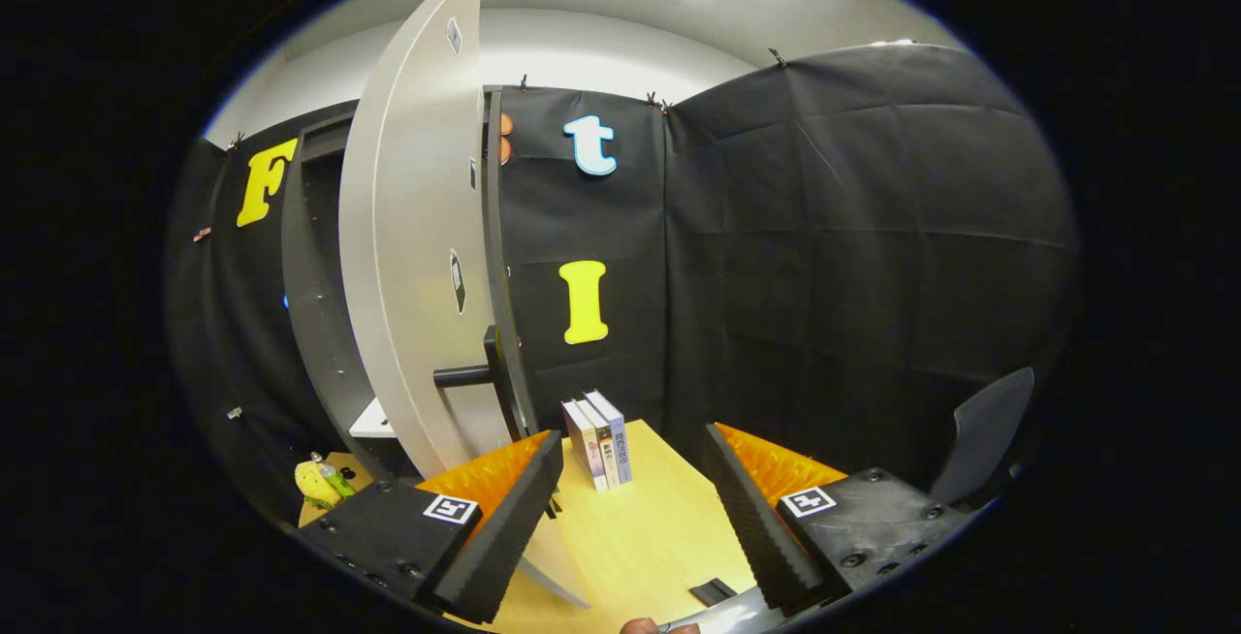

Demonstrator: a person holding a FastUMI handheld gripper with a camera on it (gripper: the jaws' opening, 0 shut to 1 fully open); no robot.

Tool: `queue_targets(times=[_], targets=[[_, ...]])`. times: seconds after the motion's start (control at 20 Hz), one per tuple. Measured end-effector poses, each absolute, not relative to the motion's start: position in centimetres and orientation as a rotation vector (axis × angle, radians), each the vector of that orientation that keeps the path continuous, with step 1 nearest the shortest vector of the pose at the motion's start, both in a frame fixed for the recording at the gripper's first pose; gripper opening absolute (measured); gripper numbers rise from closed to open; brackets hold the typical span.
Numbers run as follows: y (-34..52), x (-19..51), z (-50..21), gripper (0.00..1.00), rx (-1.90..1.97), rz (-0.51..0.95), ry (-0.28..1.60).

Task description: Open the shoe cabinet door, grab the shoes and put them into the shoe cabinet, then close the shoe cabinet door.

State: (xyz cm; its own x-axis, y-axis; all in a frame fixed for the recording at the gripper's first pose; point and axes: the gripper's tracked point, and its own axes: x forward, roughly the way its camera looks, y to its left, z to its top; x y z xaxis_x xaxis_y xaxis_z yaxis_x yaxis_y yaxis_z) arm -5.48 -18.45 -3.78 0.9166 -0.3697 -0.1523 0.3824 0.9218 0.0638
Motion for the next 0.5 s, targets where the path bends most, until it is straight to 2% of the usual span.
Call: queue_targets(times=[0.5], targets=[[-10.2,-4.1,-4.2,0.98,0.091,-0.199,0.136]])
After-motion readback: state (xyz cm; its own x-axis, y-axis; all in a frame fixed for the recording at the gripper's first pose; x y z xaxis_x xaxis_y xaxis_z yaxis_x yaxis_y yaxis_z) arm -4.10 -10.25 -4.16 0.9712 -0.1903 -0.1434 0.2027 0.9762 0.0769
